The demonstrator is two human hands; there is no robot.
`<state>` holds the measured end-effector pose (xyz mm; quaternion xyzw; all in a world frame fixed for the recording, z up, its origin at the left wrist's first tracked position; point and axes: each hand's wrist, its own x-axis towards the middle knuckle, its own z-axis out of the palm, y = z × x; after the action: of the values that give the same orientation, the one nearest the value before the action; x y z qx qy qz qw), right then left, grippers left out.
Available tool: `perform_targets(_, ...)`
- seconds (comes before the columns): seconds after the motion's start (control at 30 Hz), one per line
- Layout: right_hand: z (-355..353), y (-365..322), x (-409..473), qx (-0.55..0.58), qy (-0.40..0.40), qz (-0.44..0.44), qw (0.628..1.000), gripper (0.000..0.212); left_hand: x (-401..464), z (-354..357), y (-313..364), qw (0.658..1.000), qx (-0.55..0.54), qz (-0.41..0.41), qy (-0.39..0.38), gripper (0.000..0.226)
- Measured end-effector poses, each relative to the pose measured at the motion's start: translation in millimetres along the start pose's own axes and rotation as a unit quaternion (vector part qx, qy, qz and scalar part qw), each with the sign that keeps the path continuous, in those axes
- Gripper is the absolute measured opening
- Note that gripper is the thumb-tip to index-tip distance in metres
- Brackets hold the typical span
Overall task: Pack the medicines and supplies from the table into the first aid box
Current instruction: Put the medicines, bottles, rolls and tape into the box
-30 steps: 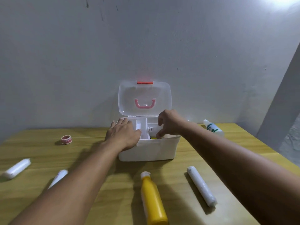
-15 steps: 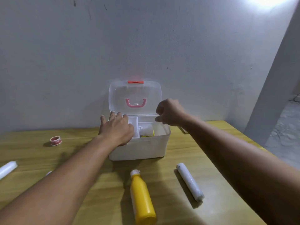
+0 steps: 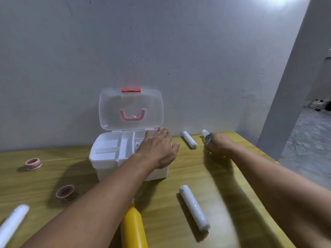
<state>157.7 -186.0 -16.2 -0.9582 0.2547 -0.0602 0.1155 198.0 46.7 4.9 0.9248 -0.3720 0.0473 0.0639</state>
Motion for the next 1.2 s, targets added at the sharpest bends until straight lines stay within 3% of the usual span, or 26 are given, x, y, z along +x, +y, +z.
perform_targets(0.17, 0.4, 1.7, 2.2, 0.015, 0.098, 0.033, 0.995, 0.030, -0.2, 2.1, 0.0, 1.000, 0.014, -0.010, -0.004, 0.064)
perform_targets(0.3, -8.9, -8.9, -4.1, 0.038, 0.030, 0.087, 0.995, 0.031, -1.9, 0.9, 2.5, 1.000, 0.019, -0.013, 0.003, 0.065)
perform_targets(0.47, -23.3, -23.7, -20.0, 0.277, -0.043, 0.158, 0.947, 0.030, -7.3, -16.5, -5.4, 0.997, -0.008, -0.042, 0.062, 0.067)
perform_targets(0.6, -48.3, -44.5, -42.8, 0.398, -0.036, 0.056, 0.915, 0.041, -17.5, -31.4, -33.2, 0.992, -0.043, -0.090, 0.072, 0.058)
perform_targets(0.67, -62.5, -60.4, -55.2, 0.434, -0.033, -0.013, 0.900, 0.062, -26.3, -35.2, -48.3, 0.989, -0.056, -0.123, 0.064, 0.054)
perform_targets(0.73, -72.0, -78.4, -63.6, 0.446, -0.010, -0.077, 0.892, 0.070, -37.1, -37.6, -60.8, 0.985, -0.053, -0.155, 0.059, 0.048)
perform_targets(0.83, -77.2, -109.9, -75.1, 0.451, 0.036, -0.156, 0.878, 0.062, -51.6, -37.8, -76.4, 0.981, -0.047, -0.182, 0.056, 0.048)
perform_targets(0.93, -67.4, -138.3, -85.2, 0.399, 0.060, -0.195, 0.894, 0.056, -59.2, -33.7, -90.5, 0.977, -0.051, -0.199, 0.051, 0.053)
perform_targets(1.1, -36.4, -160.9, -84.2, 0.332, 0.036, -0.210, 0.919, 0.023, -65.2, -21.5, -97.9, 0.976, -0.062, -0.205, 0.040, 0.055)
perform_targets(1.2, -25.3, -168.1, -85.4, 0.307, 0.025, -0.223, 0.925, 0.022, -64.0, -18.5, -98.5, 0.978, -0.049, -0.199, 0.035, 0.058)
